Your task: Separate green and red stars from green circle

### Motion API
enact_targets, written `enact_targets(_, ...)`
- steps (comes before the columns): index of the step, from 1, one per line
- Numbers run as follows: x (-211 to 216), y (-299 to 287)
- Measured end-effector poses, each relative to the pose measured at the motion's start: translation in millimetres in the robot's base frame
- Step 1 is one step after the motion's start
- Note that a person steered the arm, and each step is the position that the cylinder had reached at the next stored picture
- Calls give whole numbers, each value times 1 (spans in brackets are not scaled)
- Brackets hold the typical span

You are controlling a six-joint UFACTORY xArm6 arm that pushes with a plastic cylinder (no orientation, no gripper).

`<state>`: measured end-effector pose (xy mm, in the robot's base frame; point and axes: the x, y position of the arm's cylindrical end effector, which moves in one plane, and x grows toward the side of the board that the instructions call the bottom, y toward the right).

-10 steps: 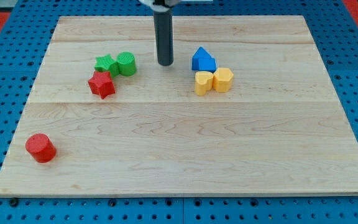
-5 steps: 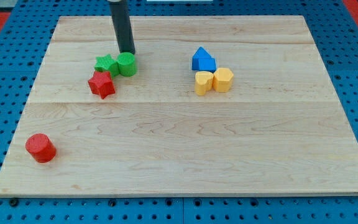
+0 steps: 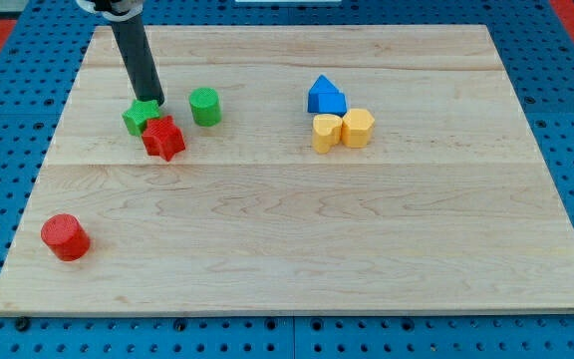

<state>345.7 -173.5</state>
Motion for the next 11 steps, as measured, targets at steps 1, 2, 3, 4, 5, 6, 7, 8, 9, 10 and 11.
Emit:
enact_targets(1, 0, 16)
enact_targets(2, 0, 22)
enact_targets(3, 10, 16)
enact_targets(4, 20, 16)
enact_targets(5, 33, 16)
enact_targets(6, 48, 16)
enact_targets(7, 58, 15)
enact_targets(8, 70, 12)
enact_targets(9, 85, 7)
enact_targets(10, 94, 2)
enact_targets(11, 88, 2)
